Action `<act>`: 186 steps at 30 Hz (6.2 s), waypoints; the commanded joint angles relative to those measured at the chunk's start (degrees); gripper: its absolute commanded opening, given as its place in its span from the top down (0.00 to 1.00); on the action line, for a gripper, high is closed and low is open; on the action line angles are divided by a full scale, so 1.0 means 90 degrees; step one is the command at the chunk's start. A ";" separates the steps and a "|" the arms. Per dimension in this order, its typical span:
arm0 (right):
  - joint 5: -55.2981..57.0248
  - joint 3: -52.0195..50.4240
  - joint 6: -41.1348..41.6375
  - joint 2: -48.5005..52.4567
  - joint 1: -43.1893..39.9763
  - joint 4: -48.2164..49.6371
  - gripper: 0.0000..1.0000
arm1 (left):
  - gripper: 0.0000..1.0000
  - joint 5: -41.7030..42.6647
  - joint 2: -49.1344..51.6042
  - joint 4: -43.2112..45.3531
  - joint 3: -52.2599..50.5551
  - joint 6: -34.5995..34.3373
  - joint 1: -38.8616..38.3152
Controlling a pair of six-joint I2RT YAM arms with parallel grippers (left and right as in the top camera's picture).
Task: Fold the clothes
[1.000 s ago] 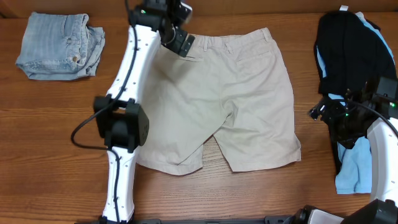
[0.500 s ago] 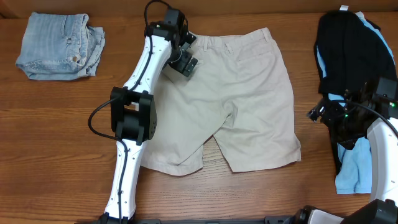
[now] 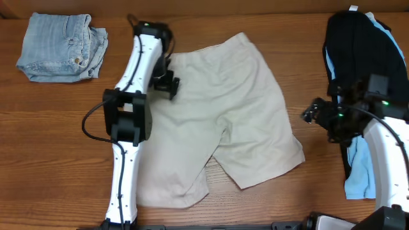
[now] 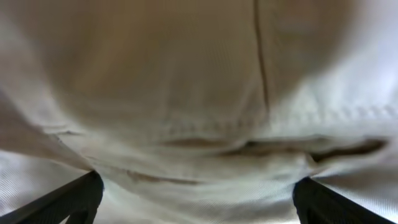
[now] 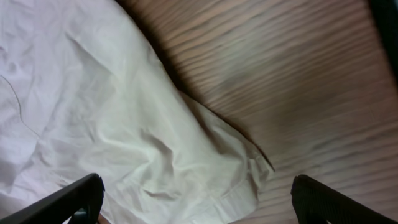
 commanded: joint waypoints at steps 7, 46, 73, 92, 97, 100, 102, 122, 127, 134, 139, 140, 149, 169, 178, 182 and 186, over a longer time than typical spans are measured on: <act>0.0100 0.0075 0.0532 0.1095 0.1265 0.0566 0.00 | 0.00 -0.0117 0.0510 -0.0083 -0.0255 -0.0379 0.0605; 0.2268 -0.0027 0.0318 0.2382 0.1341 0.5751 0.96 | 0.00 0.0947 -0.3653 0.2103 0.0357 0.1229 0.0542; -0.0357 0.0561 -0.0151 0.2191 0.0398 0.2106 0.00 | 0.00 0.1375 -0.0566 0.3667 0.0357 0.4034 -0.1297; -0.0250 0.0546 -0.0044 0.2191 0.0607 0.1780 0.00 | 0.00 -0.0170 0.0532 0.1469 0.0318 0.0243 -0.0109; -0.0192 0.0546 0.0097 0.2191 0.0648 0.1668 0.00 | 0.00 0.0852 0.0663 0.0389 0.0311 -0.0138 0.0549; -0.0187 0.0549 0.0097 0.2152 0.0648 0.1440 0.00 | 0.00 0.0957 0.0663 -0.0080 0.0311 -0.0138 0.0685; -0.0189 0.0554 0.0095 0.2030 0.0648 0.1372 0.00 | 0.00 0.0899 0.0651 -0.0080 0.0321 -0.0138 0.0685; -0.0187 0.1345 0.0073 -0.1154 0.0648 -0.0517 0.00 | 0.00 0.0053 -0.3388 0.0175 0.0376 -0.0595 0.0690; -0.0192 0.1345 0.0097 -0.1741 0.0651 -0.1112 0.00 | 0.00 0.0041 -0.4340 0.0194 0.0376 -0.0590 0.0690; -0.0214 0.1343 0.0226 -0.2523 0.0651 -0.1683 0.00 | 0.00 -0.0546 -0.5209 -0.0075 0.0374 -0.0588 0.0690; -0.0189 0.1343 0.0221 -0.2890 0.0651 -0.1872 0.00 | 0.00 -0.0782 -0.5821 -0.0073 0.0374 -0.0563 0.0690; -0.0192 0.1343 0.0221 -0.2919 0.0651 -0.1885 0.00 | 0.00 -0.0894 -0.5952 -0.0073 0.0374 -0.0566 0.0690; -0.0199 0.1336 0.0216 -0.2924 0.0663 -0.1987 0.00 | 0.00 -0.1430 -0.7332 -0.0073 0.0374 -0.0593 0.0690; 0.0933 -0.1579 0.2931 -0.2446 0.4578 -0.0180 0.00 | 0.00 -0.0809 -0.7640 0.0012 -0.2030 -0.0933 0.0690; 0.1222 -0.2278 0.2176 -0.0702 0.4796 0.1394 0.09 | 0.00 -0.0770 -0.6863 0.0894 -0.3133 -0.0923 0.0685; 0.1222 -0.2278 0.1773 0.0075 0.4796 0.1872 0.26 | 0.00 -0.0760 -0.6414 0.0984 -0.3189 -0.0911 0.0685; 0.1226 -0.2278 0.1457 0.0702 0.4794 0.2302 0.40 | 0.00 -0.0760 -0.5957 0.0993 -0.3189 -0.0899 0.0685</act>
